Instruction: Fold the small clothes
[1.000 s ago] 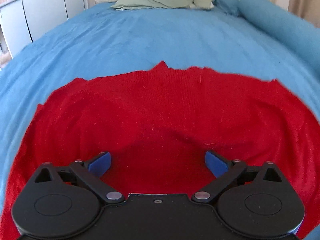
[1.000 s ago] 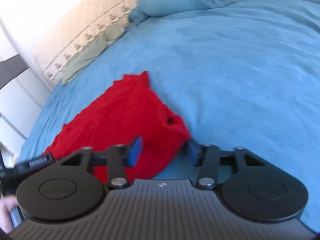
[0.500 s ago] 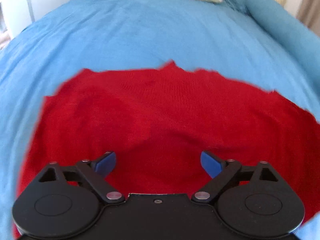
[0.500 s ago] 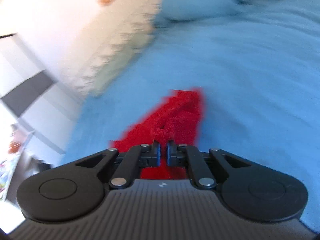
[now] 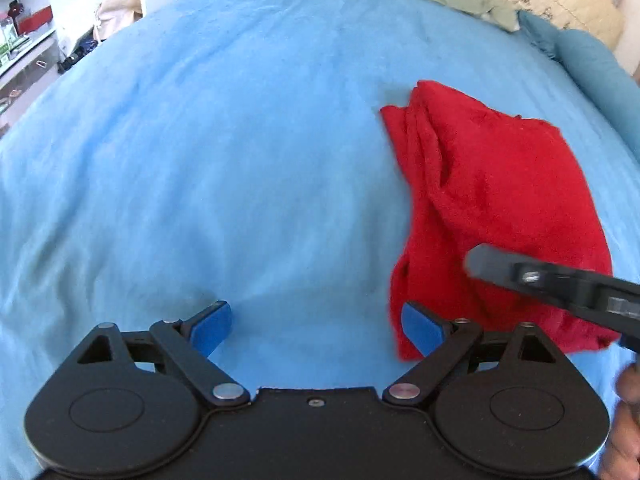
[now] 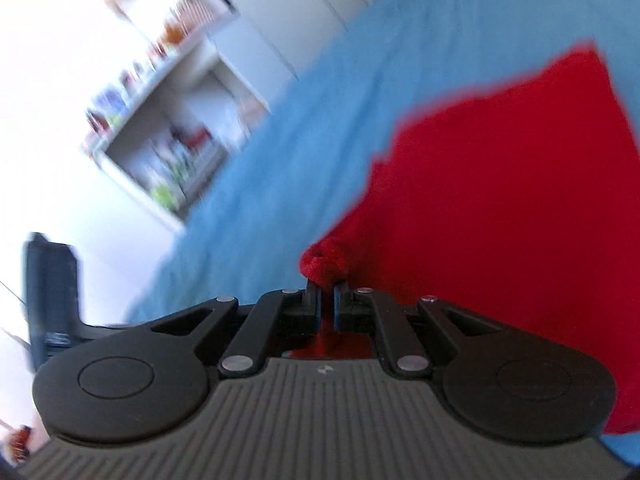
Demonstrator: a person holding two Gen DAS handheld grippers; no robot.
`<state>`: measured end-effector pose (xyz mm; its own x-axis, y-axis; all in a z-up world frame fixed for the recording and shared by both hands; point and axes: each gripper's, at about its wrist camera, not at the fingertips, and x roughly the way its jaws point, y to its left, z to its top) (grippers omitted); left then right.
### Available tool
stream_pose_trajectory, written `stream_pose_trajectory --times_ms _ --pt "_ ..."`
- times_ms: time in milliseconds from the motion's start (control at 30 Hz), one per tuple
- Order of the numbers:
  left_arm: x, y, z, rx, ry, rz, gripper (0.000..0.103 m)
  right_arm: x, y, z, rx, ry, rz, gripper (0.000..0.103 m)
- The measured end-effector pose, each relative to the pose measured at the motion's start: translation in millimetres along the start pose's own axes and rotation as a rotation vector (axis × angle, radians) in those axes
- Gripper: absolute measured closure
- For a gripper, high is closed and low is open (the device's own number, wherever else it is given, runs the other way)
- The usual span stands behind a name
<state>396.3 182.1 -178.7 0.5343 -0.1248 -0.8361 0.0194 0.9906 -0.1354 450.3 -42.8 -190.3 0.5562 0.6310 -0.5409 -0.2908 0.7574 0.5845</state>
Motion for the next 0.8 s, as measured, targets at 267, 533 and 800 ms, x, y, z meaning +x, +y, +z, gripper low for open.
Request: stream_pose_trajectory --times_ms 267,533,800 --pt "-17.1 -14.8 2.4 0.07 -0.079 -0.061 0.009 -16.3 9.2 -5.6 -0.093 0.001 -0.014 0.047" --pt "-27.3 -46.5 0.9 0.109 -0.122 -0.196 0.012 -104.4 -1.7 -10.3 -0.231 -0.16 -0.216 0.025" --pt "-15.5 -53.8 3.0 0.055 -0.136 -0.199 0.039 -108.6 -29.5 -57.4 -0.259 -0.098 -0.363 0.025"
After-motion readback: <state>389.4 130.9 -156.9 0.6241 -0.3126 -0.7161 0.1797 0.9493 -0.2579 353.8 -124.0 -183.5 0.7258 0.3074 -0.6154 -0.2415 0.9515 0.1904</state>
